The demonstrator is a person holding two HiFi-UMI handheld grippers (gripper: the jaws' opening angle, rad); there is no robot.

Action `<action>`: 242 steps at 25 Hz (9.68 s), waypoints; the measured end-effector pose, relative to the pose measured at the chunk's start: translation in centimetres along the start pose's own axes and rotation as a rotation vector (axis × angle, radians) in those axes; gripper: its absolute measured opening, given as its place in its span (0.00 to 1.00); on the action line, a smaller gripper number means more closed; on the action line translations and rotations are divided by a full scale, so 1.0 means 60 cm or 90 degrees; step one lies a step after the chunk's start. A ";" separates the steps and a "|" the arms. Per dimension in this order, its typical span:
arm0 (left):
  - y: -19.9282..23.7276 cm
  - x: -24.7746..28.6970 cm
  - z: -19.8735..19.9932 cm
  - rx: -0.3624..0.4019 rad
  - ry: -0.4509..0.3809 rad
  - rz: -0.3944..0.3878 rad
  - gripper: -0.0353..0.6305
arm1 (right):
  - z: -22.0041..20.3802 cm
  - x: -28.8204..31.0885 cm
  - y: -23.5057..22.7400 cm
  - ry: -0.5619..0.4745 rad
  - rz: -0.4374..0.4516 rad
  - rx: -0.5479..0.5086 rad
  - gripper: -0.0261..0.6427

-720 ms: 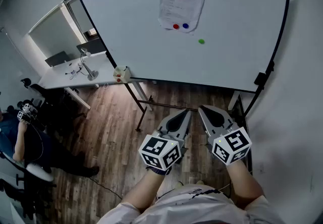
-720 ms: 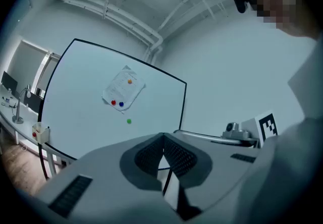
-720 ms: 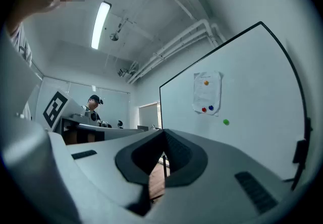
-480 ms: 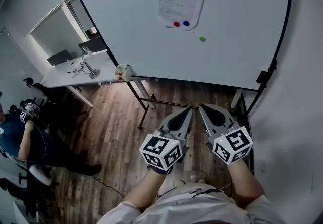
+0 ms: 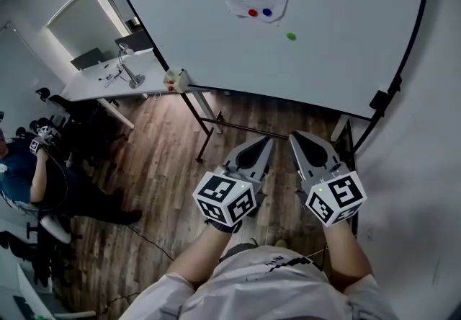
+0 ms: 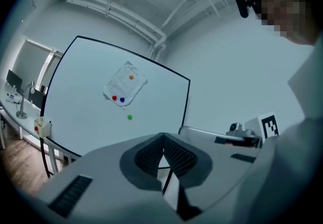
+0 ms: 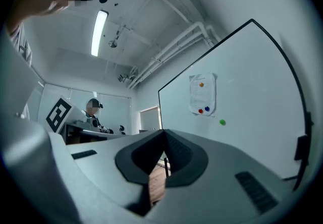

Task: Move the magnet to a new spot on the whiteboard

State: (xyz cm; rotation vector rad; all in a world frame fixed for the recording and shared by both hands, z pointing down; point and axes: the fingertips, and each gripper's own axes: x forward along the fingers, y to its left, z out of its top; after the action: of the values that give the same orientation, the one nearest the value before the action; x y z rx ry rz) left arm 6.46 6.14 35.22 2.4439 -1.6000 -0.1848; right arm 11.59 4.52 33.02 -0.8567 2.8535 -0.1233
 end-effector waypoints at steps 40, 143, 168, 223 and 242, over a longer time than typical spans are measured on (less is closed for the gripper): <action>0.334 0.291 0.055 0.026 0.001 -0.138 0.07 | -0.072 0.356 -0.249 0.049 -0.253 -0.093 0.05; 0.321 0.322 0.081 0.025 0.001 -0.157 0.07 | -0.016 0.329 -0.306 -0.010 -0.314 -0.079 0.22; 0.294 0.287 0.107 0.032 -0.026 -0.164 0.07 | 0.005 0.310 -0.262 -0.026 -0.309 -0.090 0.22; 0.287 0.510 0.317 0.107 -0.124 -0.181 0.07 | 0.361 0.509 -0.497 -0.053 -0.362 -0.340 0.22; 0.280 0.504 0.304 0.104 -0.118 -0.188 0.07 | 0.356 0.504 -0.486 -0.046 -0.386 -0.379 0.22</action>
State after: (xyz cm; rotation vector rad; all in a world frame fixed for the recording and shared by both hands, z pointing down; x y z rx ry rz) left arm -0.37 -30.03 22.03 2.8592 -1.3579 -0.3499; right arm 6.19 -37.16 11.77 -1.7656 2.4750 0.6993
